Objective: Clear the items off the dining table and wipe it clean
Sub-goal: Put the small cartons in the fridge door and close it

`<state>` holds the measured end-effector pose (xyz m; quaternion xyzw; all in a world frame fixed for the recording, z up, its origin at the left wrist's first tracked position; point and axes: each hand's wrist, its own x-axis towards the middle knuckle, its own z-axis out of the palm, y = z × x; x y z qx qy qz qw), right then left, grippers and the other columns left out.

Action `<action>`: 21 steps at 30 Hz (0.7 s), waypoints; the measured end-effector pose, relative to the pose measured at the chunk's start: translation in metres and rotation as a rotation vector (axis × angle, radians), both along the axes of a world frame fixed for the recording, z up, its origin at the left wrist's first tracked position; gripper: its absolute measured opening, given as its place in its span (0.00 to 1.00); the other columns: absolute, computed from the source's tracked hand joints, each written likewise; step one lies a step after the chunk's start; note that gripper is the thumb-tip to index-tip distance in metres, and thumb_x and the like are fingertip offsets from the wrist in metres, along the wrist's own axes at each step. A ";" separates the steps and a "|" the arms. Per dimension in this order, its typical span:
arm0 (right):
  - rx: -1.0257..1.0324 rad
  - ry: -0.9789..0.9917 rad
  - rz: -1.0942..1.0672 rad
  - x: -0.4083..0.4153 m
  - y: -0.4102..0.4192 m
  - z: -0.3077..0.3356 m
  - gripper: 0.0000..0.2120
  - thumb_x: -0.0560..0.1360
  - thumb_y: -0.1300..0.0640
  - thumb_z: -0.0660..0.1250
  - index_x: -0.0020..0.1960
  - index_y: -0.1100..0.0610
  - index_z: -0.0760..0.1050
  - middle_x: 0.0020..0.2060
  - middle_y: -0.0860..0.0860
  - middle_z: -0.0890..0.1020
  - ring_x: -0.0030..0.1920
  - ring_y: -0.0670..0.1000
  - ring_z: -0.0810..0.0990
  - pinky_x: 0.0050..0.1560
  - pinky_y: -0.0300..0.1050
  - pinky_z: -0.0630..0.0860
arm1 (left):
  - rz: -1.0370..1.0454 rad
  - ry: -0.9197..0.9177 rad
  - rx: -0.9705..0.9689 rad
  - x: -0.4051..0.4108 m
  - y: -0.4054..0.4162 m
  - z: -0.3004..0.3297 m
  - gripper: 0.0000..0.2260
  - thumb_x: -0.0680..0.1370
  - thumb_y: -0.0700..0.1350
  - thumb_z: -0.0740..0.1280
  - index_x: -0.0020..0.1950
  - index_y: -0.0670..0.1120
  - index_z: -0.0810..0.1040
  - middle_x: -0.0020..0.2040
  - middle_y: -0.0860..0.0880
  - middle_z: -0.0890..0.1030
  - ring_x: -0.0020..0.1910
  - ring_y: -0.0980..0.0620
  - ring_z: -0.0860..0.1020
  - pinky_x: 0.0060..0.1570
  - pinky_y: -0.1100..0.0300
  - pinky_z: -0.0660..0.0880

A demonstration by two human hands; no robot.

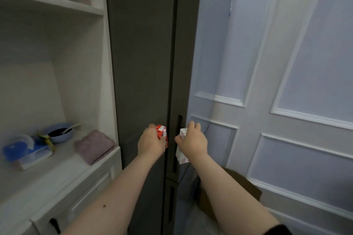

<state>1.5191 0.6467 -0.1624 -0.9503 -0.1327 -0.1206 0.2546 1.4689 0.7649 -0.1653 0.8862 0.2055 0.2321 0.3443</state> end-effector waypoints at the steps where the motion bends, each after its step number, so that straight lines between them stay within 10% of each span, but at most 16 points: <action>1: 0.036 0.019 -0.079 0.003 0.004 0.003 0.21 0.73 0.48 0.66 0.60 0.57 0.64 0.55 0.54 0.70 0.48 0.54 0.77 0.37 0.43 0.70 | -0.013 0.000 -0.004 0.004 0.004 0.000 0.17 0.76 0.48 0.67 0.62 0.45 0.70 0.58 0.46 0.77 0.57 0.48 0.77 0.51 0.57 0.75; 21: 0.011 0.100 -0.368 0.046 0.041 0.007 0.12 0.77 0.50 0.62 0.52 0.58 0.75 0.48 0.53 0.74 0.45 0.54 0.79 0.44 0.45 0.77 | -0.090 0.007 -0.019 0.043 0.031 -0.002 0.19 0.75 0.47 0.68 0.64 0.45 0.70 0.60 0.46 0.76 0.59 0.48 0.77 0.54 0.56 0.75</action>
